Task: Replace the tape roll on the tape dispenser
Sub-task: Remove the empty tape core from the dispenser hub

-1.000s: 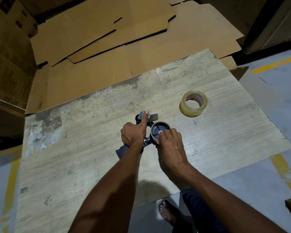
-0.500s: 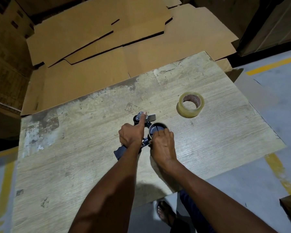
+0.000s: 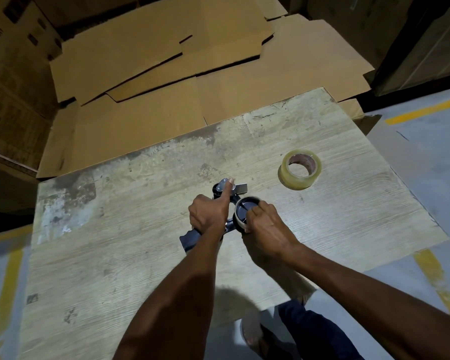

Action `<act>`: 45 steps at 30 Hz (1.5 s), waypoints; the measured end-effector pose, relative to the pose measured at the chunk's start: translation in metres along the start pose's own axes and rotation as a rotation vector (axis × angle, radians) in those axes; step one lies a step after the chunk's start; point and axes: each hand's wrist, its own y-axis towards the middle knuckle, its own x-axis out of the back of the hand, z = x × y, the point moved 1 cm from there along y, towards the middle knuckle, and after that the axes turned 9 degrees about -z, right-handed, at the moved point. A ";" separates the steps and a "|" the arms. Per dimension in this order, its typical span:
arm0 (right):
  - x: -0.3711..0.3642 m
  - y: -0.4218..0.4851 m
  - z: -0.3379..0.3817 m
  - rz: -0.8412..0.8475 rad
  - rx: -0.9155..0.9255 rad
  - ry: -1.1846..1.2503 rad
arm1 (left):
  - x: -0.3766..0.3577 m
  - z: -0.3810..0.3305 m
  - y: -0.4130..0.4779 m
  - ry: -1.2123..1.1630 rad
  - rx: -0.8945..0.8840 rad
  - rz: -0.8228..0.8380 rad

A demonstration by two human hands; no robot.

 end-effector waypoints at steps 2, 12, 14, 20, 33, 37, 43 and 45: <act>0.001 0.001 -0.002 -0.028 0.022 0.022 | 0.001 0.000 0.000 -0.003 0.001 -0.002; 0.021 0.020 -0.037 -0.265 -0.272 0.266 | 0.002 0.000 0.000 -0.003 -0.019 0.024; 0.018 0.032 -0.038 -0.164 -0.256 0.277 | 0.002 0.000 0.001 0.008 -0.023 0.031; 0.028 0.060 -0.035 0.130 -0.020 0.028 | 0.000 0.000 0.002 0.035 -0.036 0.027; 0.049 0.079 -0.029 0.414 0.131 -0.116 | 0.000 0.001 0.001 0.018 -0.027 0.020; 0.056 0.083 -0.020 0.447 0.086 -0.129 | 0.000 0.000 0.000 0.010 -0.016 0.016; 0.056 0.080 -0.018 0.316 0.097 -0.117 | 0.002 -0.003 -0.001 0.020 -0.007 0.005; 0.055 0.077 -0.018 0.290 0.083 -0.111 | 0.003 -0.003 -0.001 0.017 -0.003 -0.002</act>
